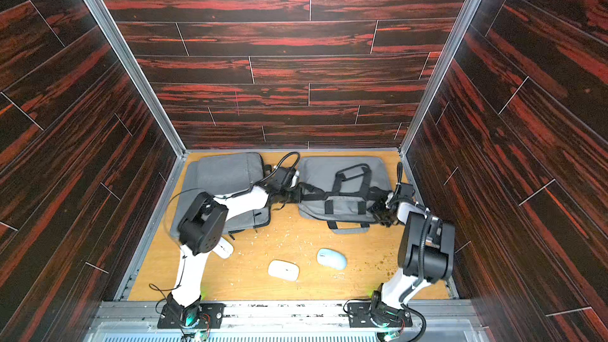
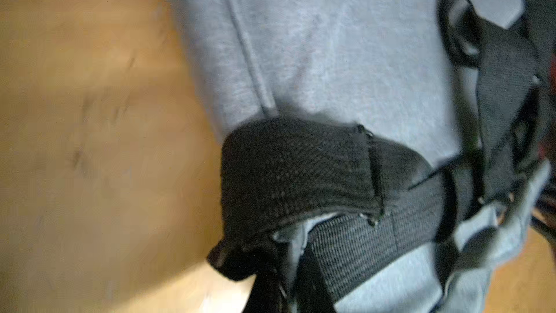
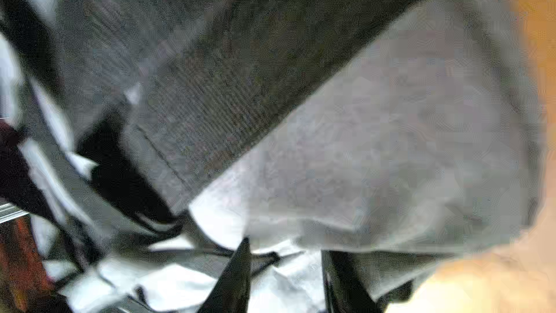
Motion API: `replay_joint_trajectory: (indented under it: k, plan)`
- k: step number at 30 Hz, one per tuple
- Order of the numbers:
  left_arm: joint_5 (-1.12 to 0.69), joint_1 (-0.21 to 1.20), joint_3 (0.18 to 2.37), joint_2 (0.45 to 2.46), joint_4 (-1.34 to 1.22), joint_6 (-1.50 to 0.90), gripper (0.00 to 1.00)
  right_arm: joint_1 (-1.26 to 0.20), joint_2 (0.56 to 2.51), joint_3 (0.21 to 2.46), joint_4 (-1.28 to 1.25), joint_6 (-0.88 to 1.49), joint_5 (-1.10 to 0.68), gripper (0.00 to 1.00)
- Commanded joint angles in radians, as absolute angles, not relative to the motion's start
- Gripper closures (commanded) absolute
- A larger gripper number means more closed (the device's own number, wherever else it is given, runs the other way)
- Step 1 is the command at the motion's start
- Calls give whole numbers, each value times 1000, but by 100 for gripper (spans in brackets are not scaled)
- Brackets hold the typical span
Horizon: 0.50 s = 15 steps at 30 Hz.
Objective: Put the mouse into the laptop bag
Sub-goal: Adjust the zippered laptop bag at the center of the board.
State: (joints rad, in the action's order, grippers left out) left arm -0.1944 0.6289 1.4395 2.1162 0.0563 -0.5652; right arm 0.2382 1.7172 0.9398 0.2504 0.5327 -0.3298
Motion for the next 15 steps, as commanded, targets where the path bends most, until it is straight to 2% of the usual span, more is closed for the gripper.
replay_joint_trajectory:
  k: [1, 4, 6, 9, 15]
  plan:
    - [-259, 675, 1336, 2064, 89, -615, 100, 171, 1788, 1055, 191, 498, -378, 58]
    - [-245, 709, 1331, 2056, 92, -636, 100, 72, 1858, 1178, 210, 463, -363, 58]
    - [-250, 728, 1336, 2058, 84, -662, 100, 0, 1880, 1258, 240, 423, -291, 59]
    - [-252, 757, 1361, 2060, 99, -683, 97, -102, 1812, 1273, 235, 365, -163, 58]
    - [-293, 780, 1399, 2038, 120, -697, 58, -212, 1474, 1036, 163, 324, 1, 56]
